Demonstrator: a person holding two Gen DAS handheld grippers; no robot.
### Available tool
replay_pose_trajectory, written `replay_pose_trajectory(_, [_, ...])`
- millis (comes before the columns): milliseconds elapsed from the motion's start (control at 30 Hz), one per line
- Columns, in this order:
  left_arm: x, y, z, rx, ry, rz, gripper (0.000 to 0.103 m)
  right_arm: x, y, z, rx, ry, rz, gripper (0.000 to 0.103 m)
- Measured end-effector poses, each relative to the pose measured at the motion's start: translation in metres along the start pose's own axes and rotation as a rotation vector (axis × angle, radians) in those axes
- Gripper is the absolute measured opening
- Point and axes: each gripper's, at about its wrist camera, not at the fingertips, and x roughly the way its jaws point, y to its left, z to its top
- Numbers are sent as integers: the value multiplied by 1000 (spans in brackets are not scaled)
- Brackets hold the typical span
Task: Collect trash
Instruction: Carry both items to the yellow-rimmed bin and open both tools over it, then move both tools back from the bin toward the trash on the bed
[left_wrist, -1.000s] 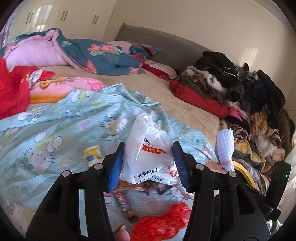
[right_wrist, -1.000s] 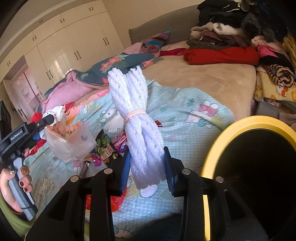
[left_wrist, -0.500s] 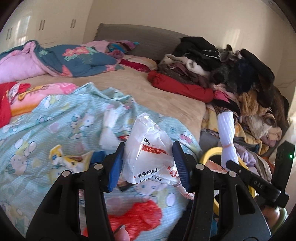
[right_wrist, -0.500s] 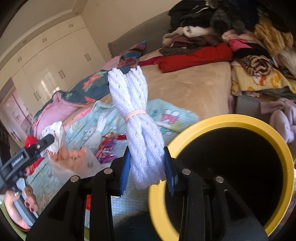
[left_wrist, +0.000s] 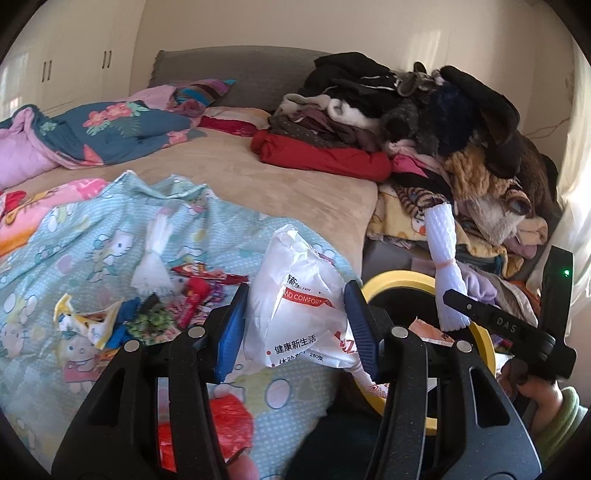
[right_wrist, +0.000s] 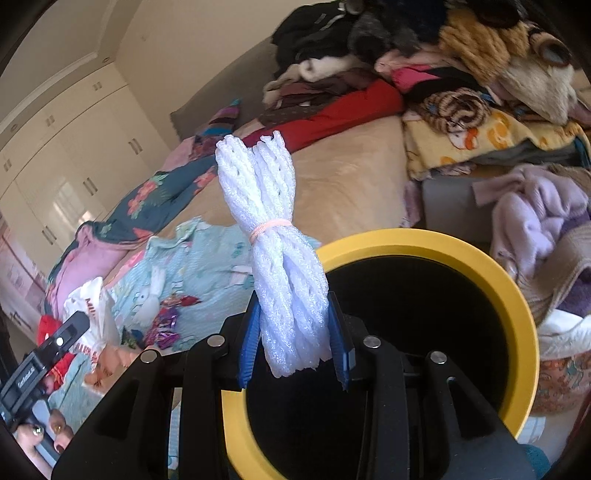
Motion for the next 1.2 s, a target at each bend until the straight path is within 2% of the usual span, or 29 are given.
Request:
replay_pose_trajectory(700, [53,-58,-18,136,93,-49,45,-1,-48,2,115,38,-62,37])
replay_pose_trajectory(767, [59,-61,-17,147,105,-75,48,-1,-49,3,110,42,-81,48])
replay_pose_trajectory(800, [61,-61,-18,149,114,-97,51,-2,-49,3,108,38,-92,51])
replay_pose_trajectory(867, [65,-58,-20,133,136,-115,65,-3,-51,3,114,28,-107,62])
replay_pose_trajectory(933, [67,-51,-22,101,145,-118,79,-4,-53,3,123,22,-116,66])
replay_pose_trajectory(1000, [64,-45,-23,80,144,-119,84,-4,-54,3,126,19,-125,67])
replay_pose_trajectory(1033, [62,-43,-23,74,139,-117,90,-3,-53,2,122,18,-127,68])
replay_pose_trajectory(1200, [51,-36,-23,59,120,-107,92,-3,-38,2,74,3,-122,73])
